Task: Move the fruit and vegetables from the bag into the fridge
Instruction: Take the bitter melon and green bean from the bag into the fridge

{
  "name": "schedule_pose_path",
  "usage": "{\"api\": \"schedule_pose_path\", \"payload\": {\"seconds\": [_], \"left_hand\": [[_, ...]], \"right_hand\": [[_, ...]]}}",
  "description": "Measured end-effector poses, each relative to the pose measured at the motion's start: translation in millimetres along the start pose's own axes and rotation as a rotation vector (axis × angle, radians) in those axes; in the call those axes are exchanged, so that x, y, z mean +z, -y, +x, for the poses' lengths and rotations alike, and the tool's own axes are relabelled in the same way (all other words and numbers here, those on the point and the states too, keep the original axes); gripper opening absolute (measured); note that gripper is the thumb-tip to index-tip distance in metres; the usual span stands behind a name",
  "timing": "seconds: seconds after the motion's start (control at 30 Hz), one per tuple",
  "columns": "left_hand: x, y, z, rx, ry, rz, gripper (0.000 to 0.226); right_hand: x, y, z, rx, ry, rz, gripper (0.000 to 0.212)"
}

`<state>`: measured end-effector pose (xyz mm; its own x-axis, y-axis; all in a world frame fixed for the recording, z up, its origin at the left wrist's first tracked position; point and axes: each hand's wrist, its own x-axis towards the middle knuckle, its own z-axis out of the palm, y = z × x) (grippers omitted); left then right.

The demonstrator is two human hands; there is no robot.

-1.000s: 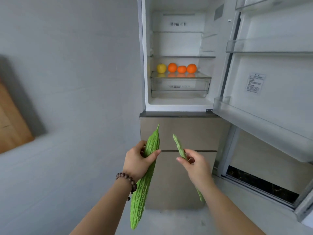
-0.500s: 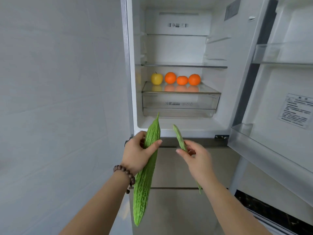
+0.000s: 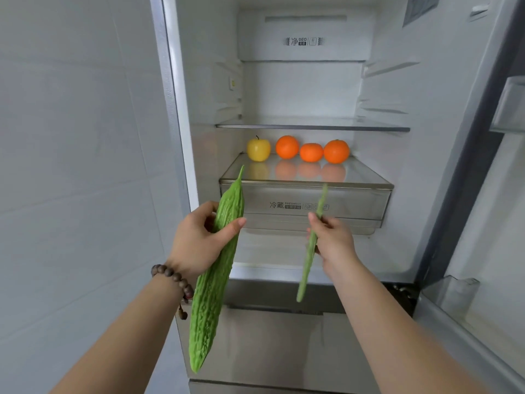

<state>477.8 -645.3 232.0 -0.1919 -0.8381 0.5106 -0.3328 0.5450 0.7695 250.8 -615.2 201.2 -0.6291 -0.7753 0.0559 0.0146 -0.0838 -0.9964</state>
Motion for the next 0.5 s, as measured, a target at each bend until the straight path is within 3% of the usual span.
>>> {"api": "schedule_pose_path", "payload": {"seconds": [0.07, 0.13, 0.3, 0.5], "left_hand": [[2, 5, 10, -0.007, 0.013, 0.013, 0.038], [4, 12, 17, -0.004, 0.025, 0.019, 0.04], [6, 30, 32, 0.005, 0.08, 0.057, 0.041], [3, 44, 45, 0.014, 0.112, 0.06, 0.038]], "right_hand": [[-1, -10, 21, 0.278, 0.003, 0.384, 0.012], [-3, -21, 41, 0.404, -0.007, 0.595, 0.014], [6, -40, 72, 0.45, -0.056, 0.795, 0.025], [21, -47, 86, 0.357, -0.109, 0.913, 0.015]]}}
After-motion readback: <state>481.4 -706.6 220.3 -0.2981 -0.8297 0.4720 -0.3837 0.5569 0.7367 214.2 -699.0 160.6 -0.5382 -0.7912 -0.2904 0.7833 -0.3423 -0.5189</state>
